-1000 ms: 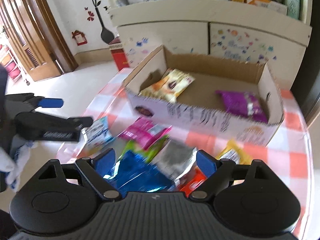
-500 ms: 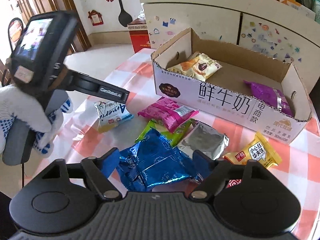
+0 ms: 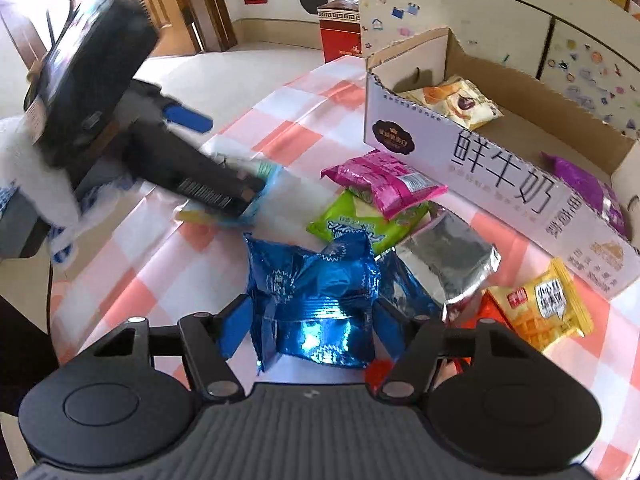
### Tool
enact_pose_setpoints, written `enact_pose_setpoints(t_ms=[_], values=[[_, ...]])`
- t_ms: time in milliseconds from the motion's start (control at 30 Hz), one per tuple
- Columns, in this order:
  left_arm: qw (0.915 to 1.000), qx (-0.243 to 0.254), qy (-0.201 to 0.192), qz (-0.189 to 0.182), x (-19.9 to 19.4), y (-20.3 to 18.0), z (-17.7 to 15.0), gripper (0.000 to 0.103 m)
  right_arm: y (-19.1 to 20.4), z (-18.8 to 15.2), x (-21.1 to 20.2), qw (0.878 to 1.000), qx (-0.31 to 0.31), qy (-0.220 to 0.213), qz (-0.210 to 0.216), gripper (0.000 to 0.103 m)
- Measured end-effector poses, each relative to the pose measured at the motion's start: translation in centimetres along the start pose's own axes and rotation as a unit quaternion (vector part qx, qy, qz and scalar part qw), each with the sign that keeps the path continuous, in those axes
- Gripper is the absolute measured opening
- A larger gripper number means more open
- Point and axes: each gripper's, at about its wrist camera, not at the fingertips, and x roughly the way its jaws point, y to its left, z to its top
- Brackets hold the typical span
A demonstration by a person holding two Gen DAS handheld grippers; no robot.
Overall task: Organize snacks
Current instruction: 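Grasp the white-blue Amerie bag with the left tool while the right tool grasps the blue foil bag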
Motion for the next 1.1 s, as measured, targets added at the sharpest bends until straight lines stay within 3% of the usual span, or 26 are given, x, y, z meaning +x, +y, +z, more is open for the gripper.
enact_pose_setpoints(t_ms=[100, 233, 400, 600, 833, 1100], values=[[0.9988, 0.048, 0.004, -0.006, -1.1, -0.9, -1.4, 0.086, -0.6, -0.5, -1.0, 1.0, 0.026, 0.0, 0.011, 0.074], [0.996, 0.088, -0.002, -0.019, -2.4, -1.3, -3.2, 0.085, -0.3, -0.9, -2.6, 1.0, -0.013, -0.014, 0.009, 0.081], [0.9973, 0.067, -0.008, -0.03, -3.2, -0.8, -4.0, 0.085, -0.2, -0.7, -2.6, 0.997, -0.069, -0.018, -0.007, 0.082], [0.9975, 0.065, -0.008, -0.026, -2.3, -0.5, -3.5, 0.085, 0.2, -0.5, 0.0, 0.997, -0.075, 0.01, 0.003, 0.082], [0.9965, 0.079, -0.005, -0.028, -1.6, -0.6, -3.6, 0.085, 2.0, -1.8, 0.2, 0.991, -0.102, 0.048, 0.071, 0.083], [0.996, 0.079, 0.0, -0.041, -1.1, -0.6, -3.6, 0.086, 3.6, -1.4, -2.1, 0.973, -0.232, -0.006, 0.004, 0.083]])
